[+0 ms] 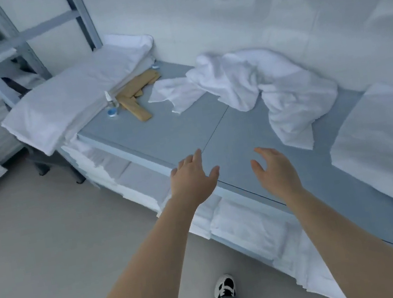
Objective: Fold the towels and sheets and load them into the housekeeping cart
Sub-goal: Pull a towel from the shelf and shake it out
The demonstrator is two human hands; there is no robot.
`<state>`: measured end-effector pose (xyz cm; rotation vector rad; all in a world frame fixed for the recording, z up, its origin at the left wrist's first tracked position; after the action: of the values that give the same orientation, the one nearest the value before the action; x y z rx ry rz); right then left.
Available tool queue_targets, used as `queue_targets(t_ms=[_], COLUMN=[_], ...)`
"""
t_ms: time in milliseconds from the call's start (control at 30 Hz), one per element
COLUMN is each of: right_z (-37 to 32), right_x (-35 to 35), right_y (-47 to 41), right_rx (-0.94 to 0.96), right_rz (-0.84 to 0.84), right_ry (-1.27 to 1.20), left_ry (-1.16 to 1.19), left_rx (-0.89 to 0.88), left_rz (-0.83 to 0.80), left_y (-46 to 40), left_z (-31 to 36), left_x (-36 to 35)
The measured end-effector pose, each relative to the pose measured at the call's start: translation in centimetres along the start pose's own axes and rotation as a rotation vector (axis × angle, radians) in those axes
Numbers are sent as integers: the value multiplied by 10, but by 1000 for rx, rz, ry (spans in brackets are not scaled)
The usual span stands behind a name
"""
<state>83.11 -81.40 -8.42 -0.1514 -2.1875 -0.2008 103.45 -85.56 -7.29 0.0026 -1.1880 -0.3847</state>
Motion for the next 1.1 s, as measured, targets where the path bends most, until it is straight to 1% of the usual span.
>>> queue_targets(t_ms=[233,433,767,967,1100], right_z=[25,34,36,31,23], right_x=[21,42,45,50,49], right_y=[-51,-87,-98,-104,-110], right_rx=[-124,-221,-323,-367,-411], right_rz=[100,128,160,234,248], right_ry=[-56,-45,-39,-23,-13], left_ry=[-57,-80,-97,-101,-83], left_rx=[-136,-224,-317,-404,-450], left_rz=[-54,-67,-124,-150,-163], left_y=[-89,-147,-182,-201,-216], left_z=[32,60,70,73,71], left_x=[5,26,28,28,34])
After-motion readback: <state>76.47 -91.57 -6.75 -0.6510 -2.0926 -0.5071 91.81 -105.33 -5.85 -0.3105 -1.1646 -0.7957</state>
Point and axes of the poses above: each hand's wrist, its own y-axis away from the middle knuckle, its own x-axis out of the back of the hand, z = x × y, the point moved 6 cm from there along -y, towards the middle knuckle, and after that the axes turned 10 degrees about -z, right-handed, at the moved point
